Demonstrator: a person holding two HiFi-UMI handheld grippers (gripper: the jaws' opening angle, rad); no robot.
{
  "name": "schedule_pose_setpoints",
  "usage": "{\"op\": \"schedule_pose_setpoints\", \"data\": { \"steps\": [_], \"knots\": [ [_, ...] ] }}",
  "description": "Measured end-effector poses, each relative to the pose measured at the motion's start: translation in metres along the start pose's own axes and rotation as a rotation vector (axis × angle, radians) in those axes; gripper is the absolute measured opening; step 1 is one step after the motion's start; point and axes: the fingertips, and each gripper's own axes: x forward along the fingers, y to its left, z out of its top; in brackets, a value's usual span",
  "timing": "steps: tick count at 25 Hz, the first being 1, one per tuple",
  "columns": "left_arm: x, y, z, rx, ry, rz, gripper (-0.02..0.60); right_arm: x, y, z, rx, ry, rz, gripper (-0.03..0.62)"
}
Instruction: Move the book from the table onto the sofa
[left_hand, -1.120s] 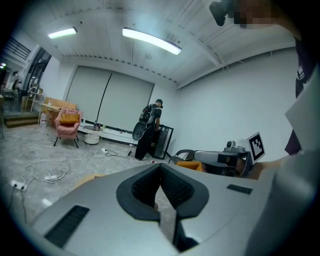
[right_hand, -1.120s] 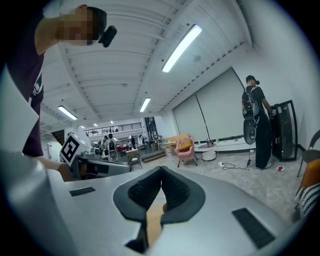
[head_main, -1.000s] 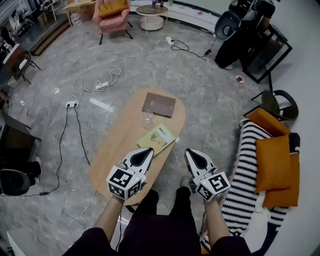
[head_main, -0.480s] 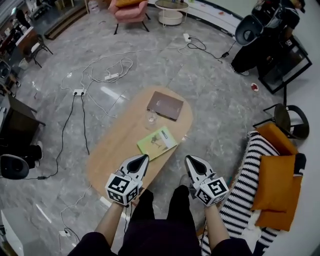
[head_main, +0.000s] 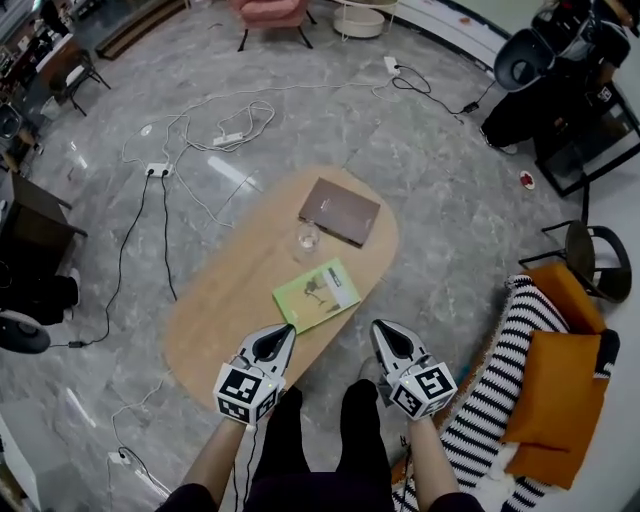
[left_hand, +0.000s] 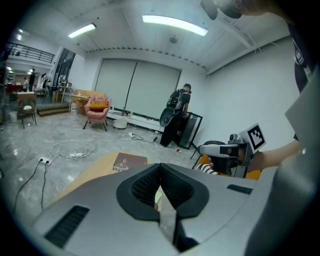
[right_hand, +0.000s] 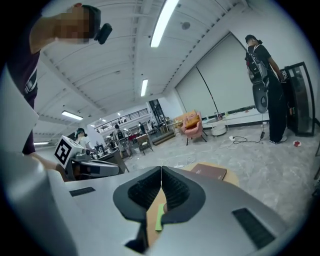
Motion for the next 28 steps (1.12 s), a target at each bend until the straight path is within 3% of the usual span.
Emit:
{"op": "schedule_pose_setpoints", "data": {
  "steps": [11,17,25,28],
  "knots": [
    [0.075,0.09,-0.105,-0.146,0.066,0.112,0.015,0.1,-0.069,-0.103,0.01,0.184,0.066,0.025],
    [0.098,0.12,-0.151,-0.233,0.102,0.144,0.015,0.137,-0.091,-0.138,0.034,0.256,0.101,0.025],
    [0.123,0.15,-0.205,-0.477,0.141,0.191,0.017,0.179,-0.12,-0.178,0.049,0.437,0.169,0.029],
    [0.137,0.167,-0.232,-0.55,0.156,0.217,0.019,0.199,-0.139,-0.201,0.06,0.507,0.167,0.085]
  ]
}}
